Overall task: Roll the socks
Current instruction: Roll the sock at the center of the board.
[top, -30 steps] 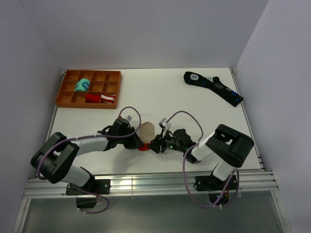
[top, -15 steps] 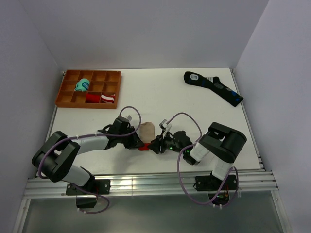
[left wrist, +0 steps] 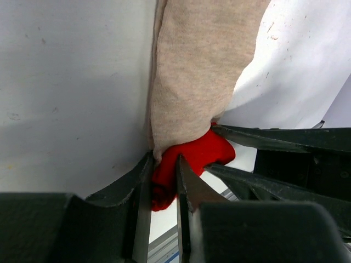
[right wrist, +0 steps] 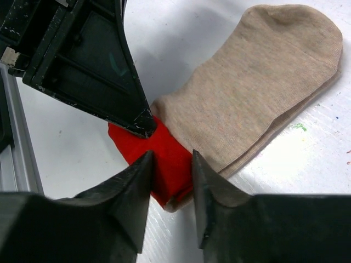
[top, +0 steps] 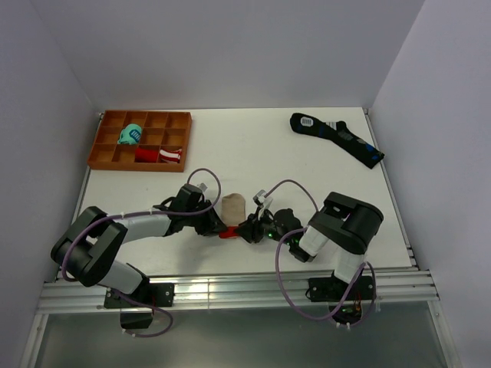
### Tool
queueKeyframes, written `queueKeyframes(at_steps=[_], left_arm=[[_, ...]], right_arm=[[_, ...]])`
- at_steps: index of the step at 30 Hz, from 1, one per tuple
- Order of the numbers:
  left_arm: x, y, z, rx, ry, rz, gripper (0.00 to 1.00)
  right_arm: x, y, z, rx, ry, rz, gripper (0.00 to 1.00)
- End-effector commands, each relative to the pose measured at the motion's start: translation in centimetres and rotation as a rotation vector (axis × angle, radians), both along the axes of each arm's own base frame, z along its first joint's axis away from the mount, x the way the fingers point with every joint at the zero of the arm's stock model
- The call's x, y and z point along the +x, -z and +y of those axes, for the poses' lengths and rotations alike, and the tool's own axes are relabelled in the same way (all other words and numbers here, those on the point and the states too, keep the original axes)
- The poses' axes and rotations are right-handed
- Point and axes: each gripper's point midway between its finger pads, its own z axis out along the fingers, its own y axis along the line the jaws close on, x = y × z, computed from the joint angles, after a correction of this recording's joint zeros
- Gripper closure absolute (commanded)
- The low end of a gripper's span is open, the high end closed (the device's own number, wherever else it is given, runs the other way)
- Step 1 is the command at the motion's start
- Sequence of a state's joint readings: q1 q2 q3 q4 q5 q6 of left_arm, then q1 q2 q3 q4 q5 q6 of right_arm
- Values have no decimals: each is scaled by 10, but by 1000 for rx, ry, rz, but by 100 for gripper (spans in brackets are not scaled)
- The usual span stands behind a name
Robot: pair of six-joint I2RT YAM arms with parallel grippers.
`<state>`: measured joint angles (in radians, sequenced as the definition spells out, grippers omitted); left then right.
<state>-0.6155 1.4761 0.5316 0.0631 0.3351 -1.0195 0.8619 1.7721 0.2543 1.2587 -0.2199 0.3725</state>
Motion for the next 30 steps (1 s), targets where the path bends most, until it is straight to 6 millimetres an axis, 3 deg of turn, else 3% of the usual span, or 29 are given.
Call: queueKeyframes(at_steps=[1, 8, 17, 23, 30], left_arm=[[-9, 10, 9, 30, -23, 47, 99], [-4, 3, 13, 28, -68, 19, 90], [14, -12, 27, 37, -186, -105, 66], [27, -9, 41, 127, -224, -165, 61], [44, -12, 38, 122, -238, -235, 59]], right_arm=[[-9, 27, -9, -78, 7, 57, 62], [-11, 36, -4, -99, -7, 113, 97], [-12, 41, -7, -102, -29, 165, 100], [-12, 43, -5, -113, -39, 180, 100], [-15, 46, -3, -117, -53, 193, 100]])
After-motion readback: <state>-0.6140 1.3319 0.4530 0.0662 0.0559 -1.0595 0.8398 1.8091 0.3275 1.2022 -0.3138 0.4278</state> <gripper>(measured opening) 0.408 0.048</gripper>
